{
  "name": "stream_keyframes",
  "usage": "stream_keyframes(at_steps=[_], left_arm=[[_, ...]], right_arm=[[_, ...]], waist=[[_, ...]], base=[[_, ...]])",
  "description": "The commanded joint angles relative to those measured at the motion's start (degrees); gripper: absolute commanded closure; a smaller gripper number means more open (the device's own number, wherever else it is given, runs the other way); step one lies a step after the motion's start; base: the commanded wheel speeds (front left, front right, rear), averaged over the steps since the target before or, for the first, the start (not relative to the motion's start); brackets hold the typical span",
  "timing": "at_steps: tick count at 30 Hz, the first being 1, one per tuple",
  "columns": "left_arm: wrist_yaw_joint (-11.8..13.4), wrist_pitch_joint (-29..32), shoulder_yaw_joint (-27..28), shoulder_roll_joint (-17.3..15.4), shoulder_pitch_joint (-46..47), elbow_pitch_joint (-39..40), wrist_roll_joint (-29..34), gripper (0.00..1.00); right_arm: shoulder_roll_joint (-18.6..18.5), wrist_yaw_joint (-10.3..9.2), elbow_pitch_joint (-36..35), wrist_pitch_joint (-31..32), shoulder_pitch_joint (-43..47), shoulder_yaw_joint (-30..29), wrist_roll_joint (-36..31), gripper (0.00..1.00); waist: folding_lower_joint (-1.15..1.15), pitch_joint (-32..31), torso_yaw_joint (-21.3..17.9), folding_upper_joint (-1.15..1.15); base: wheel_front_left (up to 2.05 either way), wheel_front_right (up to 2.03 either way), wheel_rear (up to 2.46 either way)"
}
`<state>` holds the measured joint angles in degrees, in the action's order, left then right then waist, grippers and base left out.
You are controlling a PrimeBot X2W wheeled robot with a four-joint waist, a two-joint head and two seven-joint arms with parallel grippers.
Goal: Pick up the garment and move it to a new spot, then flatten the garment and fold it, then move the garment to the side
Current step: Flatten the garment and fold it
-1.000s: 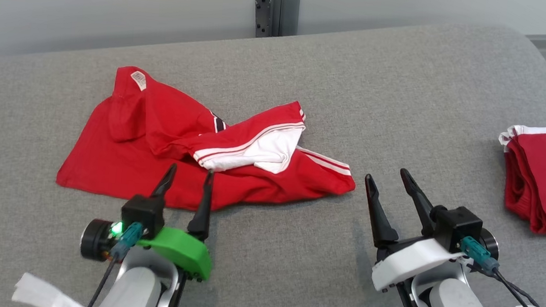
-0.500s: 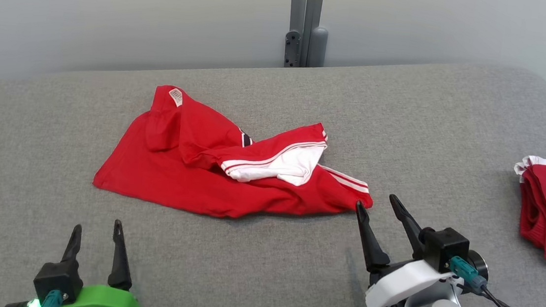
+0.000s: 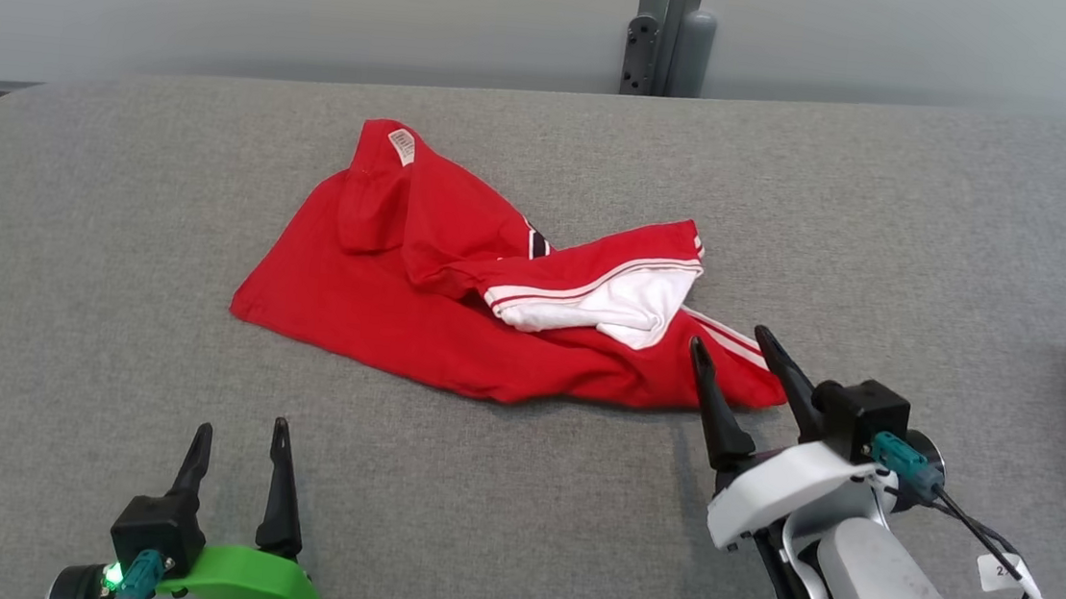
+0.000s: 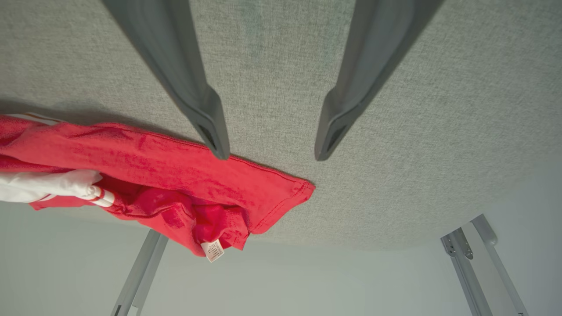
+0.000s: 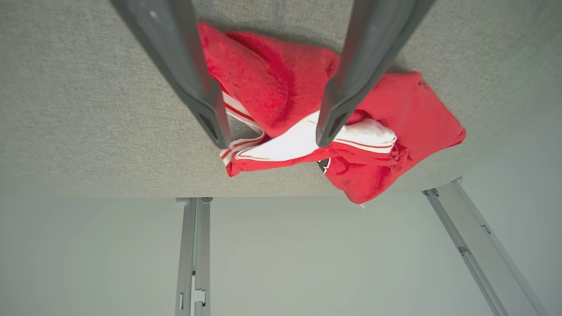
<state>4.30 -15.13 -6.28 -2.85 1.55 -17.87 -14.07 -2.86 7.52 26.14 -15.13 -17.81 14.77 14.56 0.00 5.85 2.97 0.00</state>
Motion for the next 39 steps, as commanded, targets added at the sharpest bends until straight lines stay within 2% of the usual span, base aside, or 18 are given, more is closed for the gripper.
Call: stream_keyframes(at_steps=[1, 8, 13, 27, 29, 31, 32, 33, 39], left_arm=[[0.14, 0.00, -0.39, -0.13, 1.18, -0.21, -0.37, 0.00], [0.28, 0.00, -1.91, -0.12, 2.18, -1.01, -1.38, 0.00], [0.49, 0.00, -2.51, -0.12, 2.61, -1.06, -2.33, 0.00], [0.30, 0.00, -3.22, -0.11, 3.91, -1.34, -1.99, 0.00], [0.28, 0.00, -3.54, -0.11, 4.07, -1.54, -2.11, 0.00], [0.29, 0.00, -3.79, -0.11, 4.07, -1.72, -2.30, 0.00], [0.34, 0.00, -3.90, -0.11, 4.00, -1.80, -2.44, 0.00], [0.36, 0.00, -3.99, -0.11, 3.89, -1.94, -2.55, 0.00], [0.58, 0.00, -4.12, -0.11, 3.93, -2.68, -3.22, 0.00]], right_arm=[[-0.11, -0.05, 0.89, -0.01, -1.65, 0.23, 1.57, 0.00], [-0.12, -0.05, 5.66, -0.01, -6.09, 2.86, 6.39, 0.00], [-0.16, -0.05, 6.60, -0.01, -4.02, 5.19, 9.05, 0.00], [-0.15, -0.05, 7.42, -0.01, -5.87, 5.17, 10.19, 0.00], [-0.15, -0.05, 7.86, -0.01, -6.44, 5.40, 10.40, 0.23], [-0.15, -0.05, 8.40, -0.01, -7.15, 5.53, 10.78, 0.59], [-0.15, -0.05, 8.75, -0.01, -7.56, 5.56, 11.05, 0.73], [-0.15, -0.05, 9.07, -0.01, -7.96, 5.47, 11.35, 1.00], [-0.15, -0.05, 10.06, -0.01, -11.30, 4.13, 11.96, 1.00]], waist=[[0.00, 1.60, 1.79, 0.00], [0.00, 3.40, 4.51, 0.00], [0.00, 4.43, 5.28, 0.00], [0.00, 5.57, 5.53, 0.00], [0.00, 5.50, 5.66, 0.00], [0.00, 5.40, 5.77, 0.00], [0.00, 5.36, 5.82, 0.00], [0.00, 5.30, 5.87, 0.00], [0.00, 5.15, 6.14, 0.00]], base=[[0.00, 0.00, 0.00], [0.00, 0.00, 0.00], [0.00, 0.00, 0.00], [0.00, 0.00, 0.00], [0.00, 0.00, 0.00], [0.00, 0.00, 0.00], [0.00, 0.00, 0.00], [0.00, 0.00, 0.00], [0.00, 0.00, 0.00]])
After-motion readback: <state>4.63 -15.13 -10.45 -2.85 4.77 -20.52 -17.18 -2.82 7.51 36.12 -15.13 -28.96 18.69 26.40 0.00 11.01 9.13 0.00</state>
